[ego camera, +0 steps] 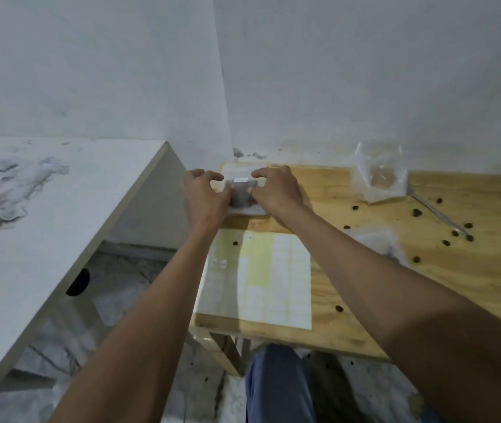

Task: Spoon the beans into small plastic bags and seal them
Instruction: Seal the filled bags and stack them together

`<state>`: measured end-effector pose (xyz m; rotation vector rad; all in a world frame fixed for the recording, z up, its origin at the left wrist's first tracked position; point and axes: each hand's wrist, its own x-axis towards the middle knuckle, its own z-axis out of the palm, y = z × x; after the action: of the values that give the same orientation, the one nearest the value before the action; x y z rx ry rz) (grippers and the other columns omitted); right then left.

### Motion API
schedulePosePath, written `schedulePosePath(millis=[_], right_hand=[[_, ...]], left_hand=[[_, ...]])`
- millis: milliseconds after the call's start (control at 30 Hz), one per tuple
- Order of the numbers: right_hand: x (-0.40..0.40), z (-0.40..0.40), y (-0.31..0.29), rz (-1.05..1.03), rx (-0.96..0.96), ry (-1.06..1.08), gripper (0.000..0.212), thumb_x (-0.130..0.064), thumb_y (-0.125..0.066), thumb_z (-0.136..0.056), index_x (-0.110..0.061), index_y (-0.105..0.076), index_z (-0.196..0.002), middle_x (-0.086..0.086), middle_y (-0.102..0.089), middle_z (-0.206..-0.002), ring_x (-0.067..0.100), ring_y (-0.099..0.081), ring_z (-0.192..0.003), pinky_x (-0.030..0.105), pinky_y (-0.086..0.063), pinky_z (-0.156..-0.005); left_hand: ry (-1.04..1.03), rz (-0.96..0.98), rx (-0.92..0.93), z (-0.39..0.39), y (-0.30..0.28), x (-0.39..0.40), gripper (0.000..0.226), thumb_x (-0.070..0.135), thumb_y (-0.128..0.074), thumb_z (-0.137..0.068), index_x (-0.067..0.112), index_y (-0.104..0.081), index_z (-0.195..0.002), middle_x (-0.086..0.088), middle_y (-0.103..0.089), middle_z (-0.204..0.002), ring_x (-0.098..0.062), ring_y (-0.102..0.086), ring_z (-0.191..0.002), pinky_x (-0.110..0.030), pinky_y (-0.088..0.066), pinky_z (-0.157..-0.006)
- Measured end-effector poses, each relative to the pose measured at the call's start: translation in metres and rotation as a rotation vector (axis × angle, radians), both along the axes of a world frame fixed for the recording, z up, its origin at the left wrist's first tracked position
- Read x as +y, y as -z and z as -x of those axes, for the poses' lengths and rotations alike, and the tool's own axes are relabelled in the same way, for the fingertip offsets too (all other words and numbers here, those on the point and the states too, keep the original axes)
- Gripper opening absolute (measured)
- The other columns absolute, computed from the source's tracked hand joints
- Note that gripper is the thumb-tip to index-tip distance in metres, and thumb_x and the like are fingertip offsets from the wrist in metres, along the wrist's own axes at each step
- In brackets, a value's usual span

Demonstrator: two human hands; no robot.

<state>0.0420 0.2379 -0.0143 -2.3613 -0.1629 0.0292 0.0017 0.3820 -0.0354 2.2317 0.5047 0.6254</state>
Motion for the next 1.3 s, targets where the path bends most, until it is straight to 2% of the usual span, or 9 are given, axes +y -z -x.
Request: schedulePosePath(millis=[233,400,533,667,867,1033,1100,1200,1300], right_hand=[[-0.073,0.028,-0.042,-0.064,-0.065,0.123,0.026,-0.018,-0.071,-0.084,-0.028,-0.072,-0.108,-0.001,-0.070,-0.110,0.022,-0.069,-0.093,0.030,-0.056,-0.076],[-0.147,0.055,-0.060,0.120,-0.061,0.208,0.007,-0.013,-0.067,-0.089,-0.012,-0.074,-0.090,0.002,-0.071,-0.090,0.023,-0.068,-0.079,0.029,-0.054,-0.066],[-0.189,0.093,-0.055,0.325,0.114,0.221,0.019,-0.021,-0.074,-0.086,-0.008,-0.063,-0.093,0.008,-0.064,-0.090,0.027,-0.062,-0.078,0.030,-0.046,-0.063],[-0.208,0.123,-0.032,0.370,0.180,0.220,0.017,-0.020,-0.071,-0.086,-0.006,-0.060,-0.087,0.009,-0.059,-0.083,0.023,-0.057,-0.068,0.028,-0.040,-0.052],[-0.207,0.137,-0.016,0.313,0.060,0.336,0.025,-0.018,-0.071,-0.088,-0.009,-0.054,-0.071,0.006,-0.054,-0.071,0.024,-0.054,-0.063,0.027,-0.036,-0.047],[-0.204,0.136,-0.023,0.096,0.015,0.320,0.007,-0.012,-0.068,-0.088,-0.015,-0.073,-0.088,0.005,-0.071,-0.091,0.025,-0.066,-0.082,0.031,-0.053,-0.064],[-0.202,0.133,-0.026,-0.087,0.017,0.302,0.013,-0.010,-0.069,-0.088,-0.023,-0.072,-0.089,-0.002,-0.069,-0.096,0.021,-0.067,-0.087,0.032,-0.057,-0.073],[-0.190,0.129,-0.030,-0.423,0.008,0.285,0.019,-0.005,-0.069,-0.090,-0.023,-0.073,-0.095,-0.005,-0.062,-0.103,0.011,-0.061,-0.082,0.024,-0.051,-0.062],[-0.170,0.127,-0.034,-0.569,-0.032,0.265,0.020,-0.005,-0.069,-0.092,-0.021,-0.074,-0.101,-0.004,-0.061,-0.111,0.011,-0.060,-0.088,0.018,-0.045,-0.059]], left_hand=[[0.196,0.056,-0.029,0.018,-0.032,-0.084,0.025,0.041,-0.077,-0.085,0.018,-0.072,-0.092,-0.010,-0.059,-0.114,-0.025,-0.058,-0.110,-0.033,-0.044,-0.091],[0.325,0.032,0.184,0.044,-0.045,-0.147,0.037,0.046,-0.077,-0.086,0.012,-0.061,-0.087,-0.003,-0.064,-0.083,-0.024,-0.064,-0.087,-0.031,-0.044,-0.070],[0.377,0.010,0.405,0.073,-0.041,-0.181,0.057,0.059,-0.082,-0.074,0.011,-0.057,-0.094,-0.005,-0.066,-0.093,-0.025,-0.066,-0.085,-0.038,-0.057,-0.071],[0.382,-0.043,0.487,0.095,-0.029,-0.206,0.057,0.042,-0.087,-0.074,0.004,-0.061,-0.108,-0.013,-0.066,-0.102,-0.026,-0.061,-0.083,-0.029,-0.035,-0.049],[0.269,0.006,0.343,0.110,-0.023,-0.228,0.024,0.016,-0.075,-0.081,0.007,-0.060,-0.097,-0.009,-0.062,-0.097,-0.025,-0.058,-0.081,-0.028,-0.035,-0.051],[0.249,0.158,0.187,0.107,-0.030,-0.227,0.016,-0.004,-0.066,-0.080,0.010,-0.061,-0.086,-0.009,-0.066,-0.090,-0.029,-0.066,-0.082,-0.038,-0.053,-0.062],[0.251,0.226,0.101,0.104,-0.034,-0.217,0.019,-0.004,-0.072,-0.080,0.011,-0.060,-0.083,-0.008,-0.067,-0.085,-0.024,-0.066,-0.073,-0.031,-0.053,-0.058],[0.285,0.271,-0.039,0.103,-0.040,-0.194,0.024,0.008,-0.081,-0.080,0.012,-0.059,-0.088,-0.003,-0.065,-0.082,-0.015,-0.059,-0.068,-0.016,-0.046,-0.053],[0.266,0.322,-0.084,0.104,-0.040,-0.159,0.024,0.029,-0.079,-0.086,0.019,-0.057,-0.092,-0.007,-0.071,-0.087,-0.024,-0.069,-0.078,-0.039,-0.058,-0.069]])
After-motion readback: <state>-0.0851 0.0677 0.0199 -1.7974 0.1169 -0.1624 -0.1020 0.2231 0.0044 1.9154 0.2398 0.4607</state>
